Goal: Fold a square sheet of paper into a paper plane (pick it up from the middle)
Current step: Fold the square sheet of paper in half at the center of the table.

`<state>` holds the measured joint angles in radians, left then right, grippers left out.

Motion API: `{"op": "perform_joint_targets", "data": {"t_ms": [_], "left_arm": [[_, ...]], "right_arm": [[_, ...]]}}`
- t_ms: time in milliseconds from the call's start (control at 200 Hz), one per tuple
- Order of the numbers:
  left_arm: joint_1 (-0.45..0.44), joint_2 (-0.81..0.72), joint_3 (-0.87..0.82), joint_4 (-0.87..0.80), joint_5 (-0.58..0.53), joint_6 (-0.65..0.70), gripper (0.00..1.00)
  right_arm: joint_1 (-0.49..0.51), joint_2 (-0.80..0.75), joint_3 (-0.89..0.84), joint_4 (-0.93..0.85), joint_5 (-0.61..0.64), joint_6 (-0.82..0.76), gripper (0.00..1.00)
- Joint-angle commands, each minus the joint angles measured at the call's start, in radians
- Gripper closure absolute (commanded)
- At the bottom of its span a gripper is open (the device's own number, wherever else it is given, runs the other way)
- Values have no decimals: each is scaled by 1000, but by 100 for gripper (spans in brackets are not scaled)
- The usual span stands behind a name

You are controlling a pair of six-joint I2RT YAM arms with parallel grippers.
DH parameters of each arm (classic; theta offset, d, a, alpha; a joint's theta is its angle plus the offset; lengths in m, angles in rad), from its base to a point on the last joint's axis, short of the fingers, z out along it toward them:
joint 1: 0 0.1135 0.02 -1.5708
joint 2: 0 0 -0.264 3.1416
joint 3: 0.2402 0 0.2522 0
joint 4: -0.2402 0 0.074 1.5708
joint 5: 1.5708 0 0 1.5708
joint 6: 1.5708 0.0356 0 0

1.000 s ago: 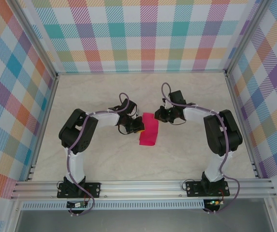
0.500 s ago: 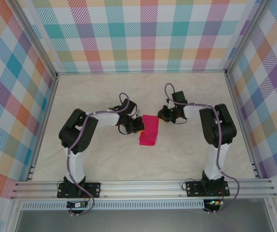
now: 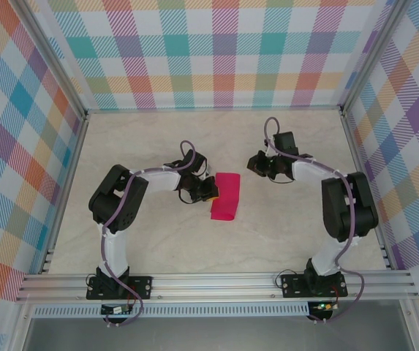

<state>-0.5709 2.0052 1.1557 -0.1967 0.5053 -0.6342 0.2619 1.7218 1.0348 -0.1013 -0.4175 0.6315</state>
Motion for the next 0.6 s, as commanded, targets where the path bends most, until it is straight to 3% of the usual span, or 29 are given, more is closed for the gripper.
{"op": "perform_joint_targets", "data": {"t_ms": [0, 270, 595], "left_arm": [[-12, 146, -99, -273, -196, 10, 100], [-12, 147, -97, -281, -202, 7, 100], [-12, 141, -112, -285, -209, -6, 100]], "right_arm": [[39, -4, -35, -59, -88, -27, 89], [132, 177, 118, -92, -85, -5, 89], [87, 288, 140, -39, -34, 48, 91]]}}
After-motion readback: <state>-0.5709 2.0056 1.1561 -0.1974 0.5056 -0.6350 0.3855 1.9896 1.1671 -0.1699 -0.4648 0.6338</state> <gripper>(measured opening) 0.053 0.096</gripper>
